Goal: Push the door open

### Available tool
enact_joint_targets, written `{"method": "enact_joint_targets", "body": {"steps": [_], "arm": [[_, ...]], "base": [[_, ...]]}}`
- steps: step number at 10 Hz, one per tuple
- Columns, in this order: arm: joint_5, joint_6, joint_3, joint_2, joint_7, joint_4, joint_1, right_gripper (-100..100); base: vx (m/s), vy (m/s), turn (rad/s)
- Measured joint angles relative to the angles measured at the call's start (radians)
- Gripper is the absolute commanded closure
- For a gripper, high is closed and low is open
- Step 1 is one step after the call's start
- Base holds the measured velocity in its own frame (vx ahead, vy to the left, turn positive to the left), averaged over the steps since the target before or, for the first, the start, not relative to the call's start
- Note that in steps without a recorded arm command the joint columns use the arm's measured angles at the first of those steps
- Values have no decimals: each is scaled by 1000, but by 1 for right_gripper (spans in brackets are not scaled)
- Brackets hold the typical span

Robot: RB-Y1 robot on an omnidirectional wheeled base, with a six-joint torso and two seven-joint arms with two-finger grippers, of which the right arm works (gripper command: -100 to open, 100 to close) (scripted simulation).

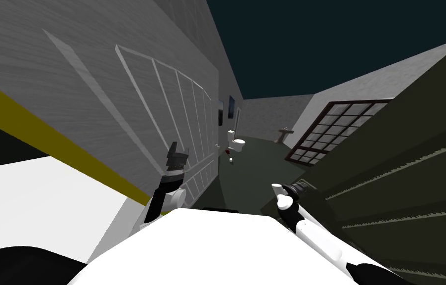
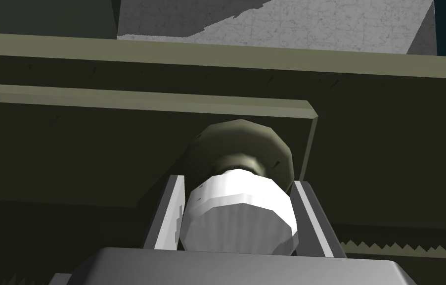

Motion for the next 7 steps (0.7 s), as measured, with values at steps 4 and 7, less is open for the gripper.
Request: {"method": "enact_joint_targets", "body": {"steps": [4, 7], "arm": [[-10, -35, -27, -31, 9, 36, -8, 100], [-34, -50, -76, -14, 51, 14, 2, 100]], "base": [[80, -74, -5], [134, -126, -17]]}}
